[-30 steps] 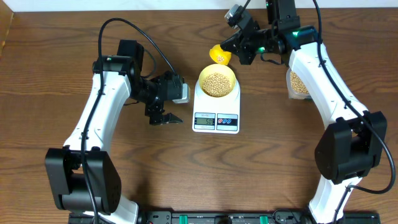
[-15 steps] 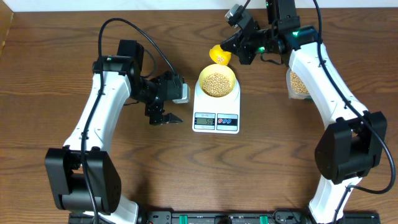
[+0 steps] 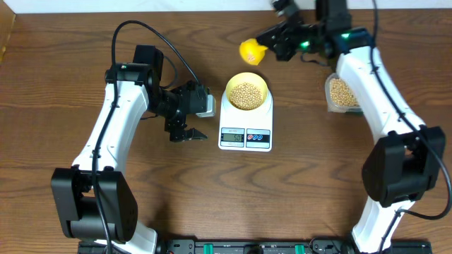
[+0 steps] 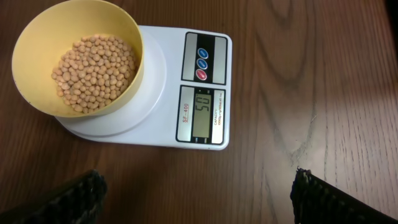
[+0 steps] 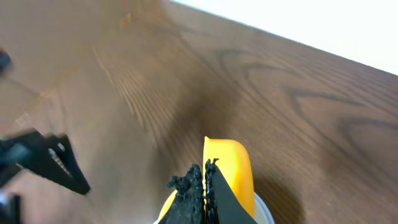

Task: Scoop item into bowl and weigh 50g on scale
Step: 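Move the yellow scoop right back to the soybean tub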

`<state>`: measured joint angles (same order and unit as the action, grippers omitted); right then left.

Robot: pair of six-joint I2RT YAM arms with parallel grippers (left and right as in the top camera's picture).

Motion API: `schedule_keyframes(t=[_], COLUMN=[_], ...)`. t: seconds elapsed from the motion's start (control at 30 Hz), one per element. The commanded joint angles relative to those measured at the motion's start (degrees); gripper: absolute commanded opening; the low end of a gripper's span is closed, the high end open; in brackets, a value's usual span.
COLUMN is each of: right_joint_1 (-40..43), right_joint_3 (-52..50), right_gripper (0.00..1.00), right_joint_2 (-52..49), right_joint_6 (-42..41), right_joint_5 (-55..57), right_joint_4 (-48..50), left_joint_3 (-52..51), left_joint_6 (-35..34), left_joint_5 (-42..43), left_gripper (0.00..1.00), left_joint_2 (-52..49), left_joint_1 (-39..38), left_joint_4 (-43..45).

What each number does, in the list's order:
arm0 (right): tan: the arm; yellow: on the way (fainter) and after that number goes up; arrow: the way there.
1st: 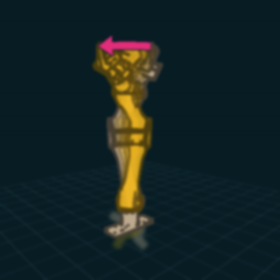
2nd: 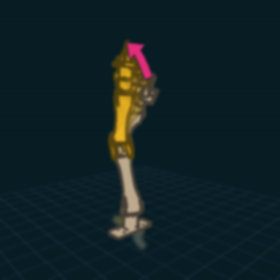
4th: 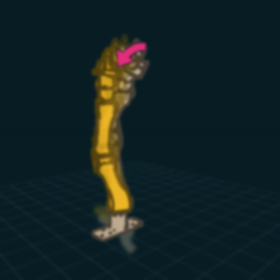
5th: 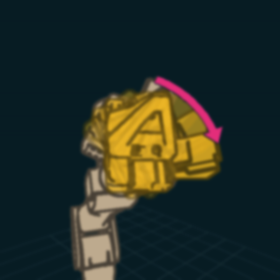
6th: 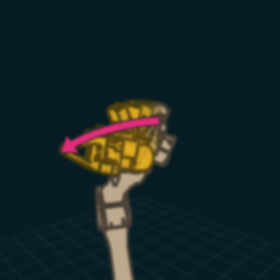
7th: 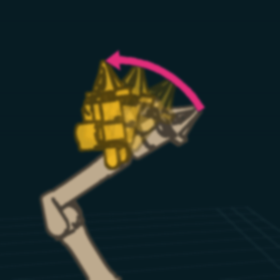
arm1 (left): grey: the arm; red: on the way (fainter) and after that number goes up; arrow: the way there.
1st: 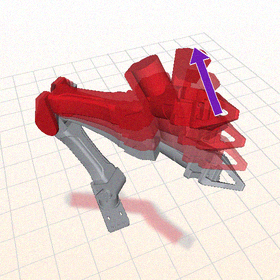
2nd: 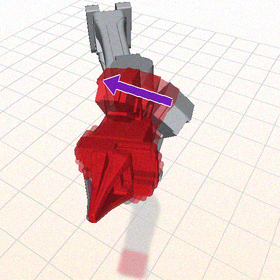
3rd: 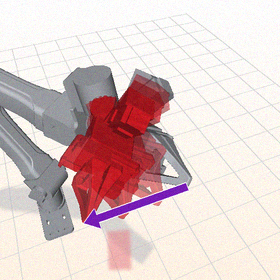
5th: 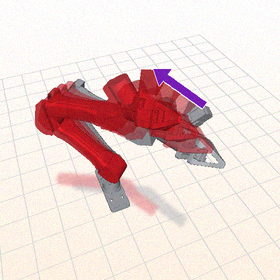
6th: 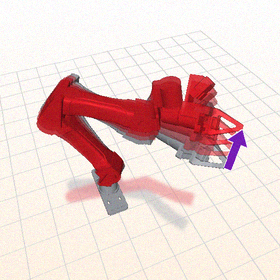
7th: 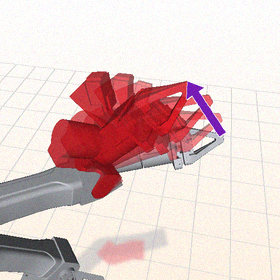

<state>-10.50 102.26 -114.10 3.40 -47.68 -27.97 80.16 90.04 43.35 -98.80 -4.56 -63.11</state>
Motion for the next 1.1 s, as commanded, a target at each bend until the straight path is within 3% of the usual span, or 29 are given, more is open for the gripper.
schedule_keyframes(t=[0.0,0.07,0.23,0.5,0.87,1.07], right_joint_1=[5.4,10.2,18.0,26.2,25.0,22.0], right_joint_3=[0.1,0.1,0.1,0.1,0.0,0.0], right_gripper=[0.01,0.01,0.01,0.01,0.01,0.01], right_joint_2=[2.9,2.9,2.9,2.9,2.8,2.8], right_joint_6=[-11.1,-16.4,-16.9,-16.9,-16.6,-16.3], right_joint_5=[-8.8,-10.5,-10.2,-0.4,25.0,32.5], right_joint_4=[1.0,-0.3,-7.3,-18.1,-26.3,-27.3], left_joint_3=[-0.4,-0.4,-0.4,-0.4,-0.4,-0.4], left_joint_6=[0.5,0.5,0.5,0.6,0.6,0.5], left_joint_5=[0.3,0.3,0.3,0.3,0.3,0.3], left_gripper=[0.97,0.97,0.97,0.98,0.98,0.98], left_joint_2=[0.0,0.0,0.0,0.0,0.0,0.0], left_joint_1=[0.0,0.0,0.0,0.0,0.0,0.0], left_joint_4=[-0.4,-0.4,-0.4,-0.4,-0.4,-0.4])
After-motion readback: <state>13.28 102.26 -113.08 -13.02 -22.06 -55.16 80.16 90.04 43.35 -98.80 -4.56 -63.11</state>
